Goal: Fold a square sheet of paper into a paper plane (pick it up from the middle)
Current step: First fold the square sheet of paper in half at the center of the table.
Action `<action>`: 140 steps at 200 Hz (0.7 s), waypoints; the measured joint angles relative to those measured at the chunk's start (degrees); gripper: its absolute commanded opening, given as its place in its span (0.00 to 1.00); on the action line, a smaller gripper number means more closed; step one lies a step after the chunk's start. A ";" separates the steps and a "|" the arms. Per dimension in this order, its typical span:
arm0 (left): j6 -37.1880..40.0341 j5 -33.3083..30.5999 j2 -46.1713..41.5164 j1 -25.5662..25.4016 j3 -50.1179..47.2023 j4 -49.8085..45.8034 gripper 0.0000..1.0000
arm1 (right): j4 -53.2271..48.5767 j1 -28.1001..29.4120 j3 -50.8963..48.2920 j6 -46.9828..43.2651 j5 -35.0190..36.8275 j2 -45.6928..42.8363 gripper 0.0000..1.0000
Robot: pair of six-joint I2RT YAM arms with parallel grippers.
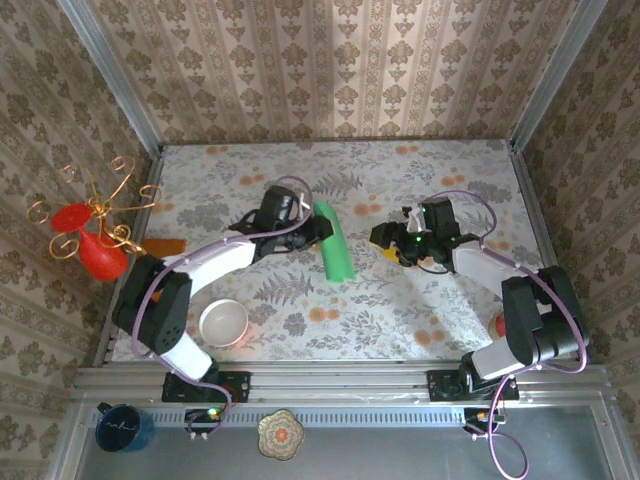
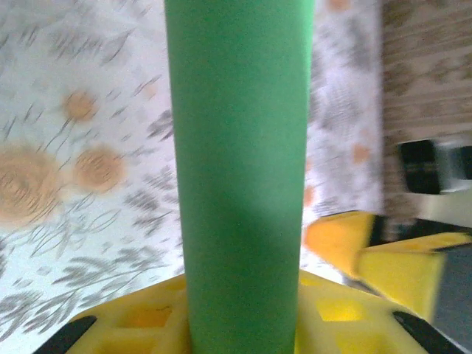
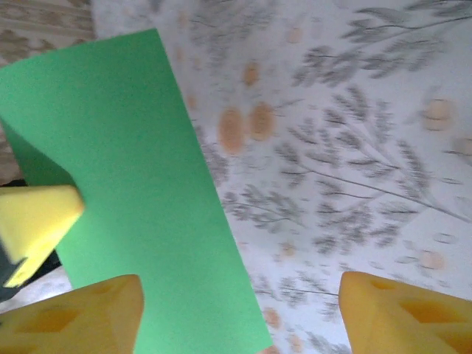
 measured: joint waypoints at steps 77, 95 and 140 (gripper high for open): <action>-2.93 15.74 -3.43 5.66 -0.66 8.92 0.31 | 9.73 3.96 6.54 1.84 -9.60 1.68 0.91; -3.65 18.05 -3.43 5.95 -0.66 10.08 0.31 | 12.57 4.70 6.93 2.86 -11.08 2.91 0.89; -3.85 20.98 -3.43 6.78 -0.63 10.14 0.30 | 16.65 4.92 6.93 5.66 -13.03 4.79 0.78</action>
